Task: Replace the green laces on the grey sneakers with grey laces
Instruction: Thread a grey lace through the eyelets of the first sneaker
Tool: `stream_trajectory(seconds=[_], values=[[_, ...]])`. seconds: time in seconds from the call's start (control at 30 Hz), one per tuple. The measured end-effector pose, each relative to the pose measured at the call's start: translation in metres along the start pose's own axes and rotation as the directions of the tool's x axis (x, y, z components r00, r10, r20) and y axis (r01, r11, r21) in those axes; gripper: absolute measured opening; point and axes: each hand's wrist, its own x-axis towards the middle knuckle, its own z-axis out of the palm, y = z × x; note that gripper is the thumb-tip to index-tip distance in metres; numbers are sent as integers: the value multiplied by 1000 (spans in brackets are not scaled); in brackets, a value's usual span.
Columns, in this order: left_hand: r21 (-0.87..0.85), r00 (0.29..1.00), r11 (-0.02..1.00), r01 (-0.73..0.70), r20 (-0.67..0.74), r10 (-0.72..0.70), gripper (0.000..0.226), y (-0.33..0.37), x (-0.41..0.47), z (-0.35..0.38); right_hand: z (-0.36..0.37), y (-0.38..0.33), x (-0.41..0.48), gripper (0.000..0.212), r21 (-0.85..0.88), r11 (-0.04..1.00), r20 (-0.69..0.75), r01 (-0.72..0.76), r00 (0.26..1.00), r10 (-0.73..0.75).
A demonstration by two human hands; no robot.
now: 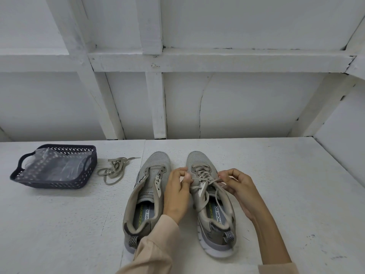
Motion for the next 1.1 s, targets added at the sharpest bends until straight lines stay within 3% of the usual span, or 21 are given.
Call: stream_trajectory(seconds=[0.13, 0.23, 0.3, 0.43, 0.53, 0.6, 0.83, 0.9, 1.0, 1.1], values=[[171, 986, 971, -169, 38, 165, 26, 23, -19, -6, -3, -15, -12, 33, -222, 969, -4, 111, 993, -115], [454, 947, 833, -317, 99, 306, 26, 30, -34, -6, -5, -24, -20, 27, -446, 879, 112, 169, 985, -133], [554, 928, 753, -355, 113, 355, 24, 30, -37, -5, -5, -25, -24, 24, -565, 804, 175, 182, 980, -99], [664, 872, 602, -444, 168, 459, 21, 32, -37, -6, -2, -28, -27, 22, -737, 652, 172, 180, 982, -77], [677, 859, 566, -471, 206, 468, 20, 31, -38, -8, 1, -32, -31, 13, -801, 573, 168, 176, 984, -68], [673, 848, 556, -487, 211, 487, 16, 29, -39, -9, 1, -31, -32, 12, -799, 575, 169, 176, 983, -66], [626, 834, 595, -504, 175, 523, 11, 32, -44, -6, 2, -33, -38, 16, -689, 685, 228, 237, 968, -106], [565, 863, 676, -473, 143, 484, 11, 32, -48, -6, 1, -36, -41, 14, -654, 714, 254, 251, 961, -105], [319, 939, 883, -345, 109, 327, 21, 30, -54, -5, 3, -40, -46, 10, -630, 733, 269, 256, 958, -104], [180, 973, 957, -229, 74, 219, 18, 27, -58, -7, 8, -38, -49, 11, -627, 738, 217, 249, 966, -141]])
